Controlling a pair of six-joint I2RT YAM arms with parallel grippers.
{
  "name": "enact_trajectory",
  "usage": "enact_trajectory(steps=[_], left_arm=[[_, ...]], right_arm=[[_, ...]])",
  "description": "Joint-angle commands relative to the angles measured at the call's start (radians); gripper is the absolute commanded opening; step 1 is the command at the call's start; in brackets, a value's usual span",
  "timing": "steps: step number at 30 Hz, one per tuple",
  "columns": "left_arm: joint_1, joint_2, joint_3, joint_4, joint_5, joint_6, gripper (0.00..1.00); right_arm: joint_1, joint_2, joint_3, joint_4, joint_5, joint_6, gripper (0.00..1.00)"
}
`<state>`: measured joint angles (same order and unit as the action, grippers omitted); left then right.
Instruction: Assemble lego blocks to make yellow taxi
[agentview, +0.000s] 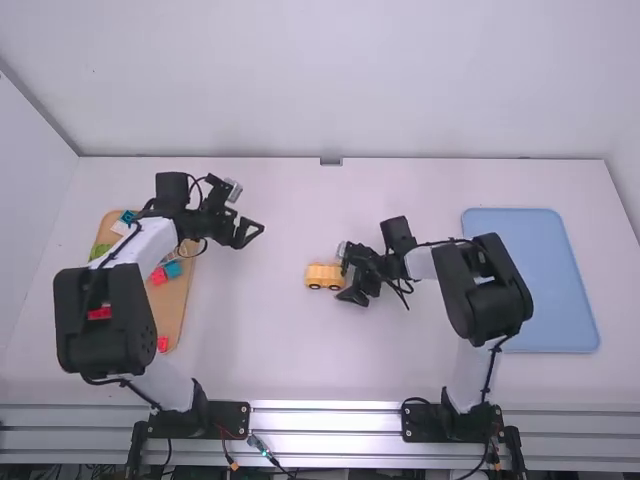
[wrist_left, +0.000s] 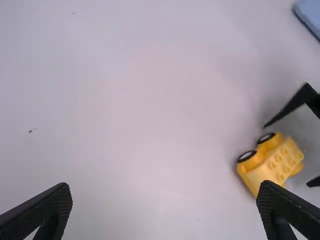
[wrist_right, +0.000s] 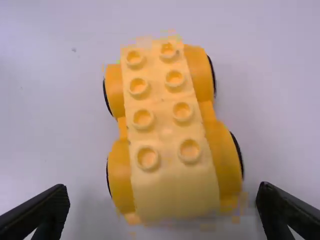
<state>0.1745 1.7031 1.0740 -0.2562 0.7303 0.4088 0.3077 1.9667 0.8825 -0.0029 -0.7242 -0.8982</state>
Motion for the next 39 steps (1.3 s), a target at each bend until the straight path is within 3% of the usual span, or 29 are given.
enact_trajectory(steps=[1, 7, 10, 12, 15, 17, 24, 31, 39], left_arm=[[0.044, -0.042, 0.026, 0.009, 0.009, -0.105, 0.99], [0.15, -0.042, 0.033, 0.156, -0.01, -0.23, 0.99], [0.183, -0.043, 0.033, 0.229, -0.083, -0.386, 0.99], [0.22, -0.043, 0.047, 0.253, -0.249, -0.542, 0.99], [0.246, -0.042, 0.1, 0.151, -0.372, -0.561, 0.99], [0.259, -0.029, 0.217, -0.042, -0.493, -0.562, 0.99], [0.258, 0.088, 0.535, -0.418, -0.818, -0.679, 0.99], [0.32, 0.299, 0.767, -0.677, -0.826, -0.713, 0.99], [0.406, 0.453, 0.815, -0.739, -0.801, -0.734, 0.97]], right_arm=[[0.001, -0.096, -0.005, -0.03, 0.109, 0.011, 0.99], [0.004, -0.211, -0.006, -0.051, 0.15, 0.011, 0.99], [0.006, -0.237, -0.006, -0.046, 0.149, 0.011, 0.99], [0.005, -0.249, -0.006, -0.029, 0.15, 0.011, 0.99], [0.008, -0.252, -0.006, -0.017, 0.148, 0.012, 0.99], [0.017, -0.254, -0.006, -0.011, 0.149, 0.012, 0.99], [0.021, -0.254, -0.006, 0.03, 0.151, 0.051, 0.99], [0.013, -0.254, -0.006, 0.066, 0.15, 0.117, 0.99], [0.012, -0.254, -0.006, 0.045, 0.15, 0.116, 0.99]])
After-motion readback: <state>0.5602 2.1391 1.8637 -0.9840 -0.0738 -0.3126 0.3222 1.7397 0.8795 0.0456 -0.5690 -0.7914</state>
